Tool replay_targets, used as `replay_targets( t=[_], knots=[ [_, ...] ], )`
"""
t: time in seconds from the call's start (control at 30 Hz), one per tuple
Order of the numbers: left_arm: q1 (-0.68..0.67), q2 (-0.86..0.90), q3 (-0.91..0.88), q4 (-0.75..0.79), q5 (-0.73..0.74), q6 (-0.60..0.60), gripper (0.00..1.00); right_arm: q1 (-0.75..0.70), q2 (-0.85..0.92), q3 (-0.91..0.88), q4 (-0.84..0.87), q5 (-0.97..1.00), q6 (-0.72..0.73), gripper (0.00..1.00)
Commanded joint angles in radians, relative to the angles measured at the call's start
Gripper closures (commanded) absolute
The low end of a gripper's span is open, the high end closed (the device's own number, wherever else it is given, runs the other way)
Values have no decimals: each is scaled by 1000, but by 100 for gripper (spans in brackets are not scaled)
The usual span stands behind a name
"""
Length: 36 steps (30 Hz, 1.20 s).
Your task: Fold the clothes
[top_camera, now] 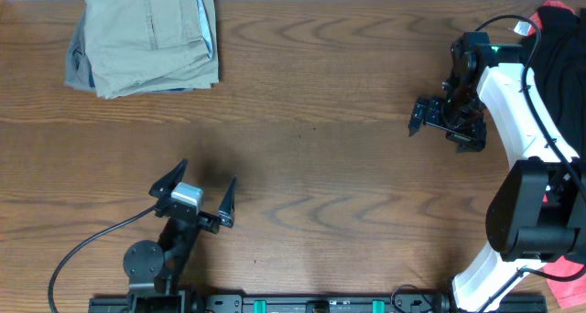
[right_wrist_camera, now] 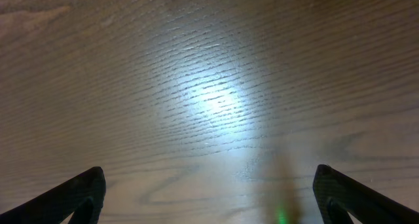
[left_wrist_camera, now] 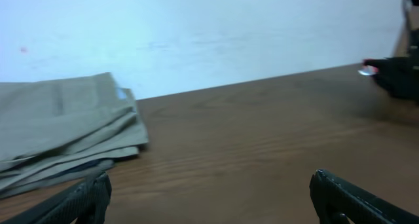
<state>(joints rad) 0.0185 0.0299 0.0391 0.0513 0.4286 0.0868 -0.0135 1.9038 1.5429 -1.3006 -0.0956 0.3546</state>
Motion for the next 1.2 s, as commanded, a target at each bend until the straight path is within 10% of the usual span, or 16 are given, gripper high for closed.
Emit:
replay_targets(
  t=[0.0, 0.3, 1.17],
  knots=[
    [7, -28, -27, 23, -110, 13, 2, 1, -2, 9, 0, 10, -11, 1],
    [29, -29, -35, -56, -325, 14, 2, 1, -2, 9, 0, 10, -11, 1],
    [62, -26, -35, -112, -333, 14, 2, 1, -2, 9, 0, 10, -11, 1]
  ],
)
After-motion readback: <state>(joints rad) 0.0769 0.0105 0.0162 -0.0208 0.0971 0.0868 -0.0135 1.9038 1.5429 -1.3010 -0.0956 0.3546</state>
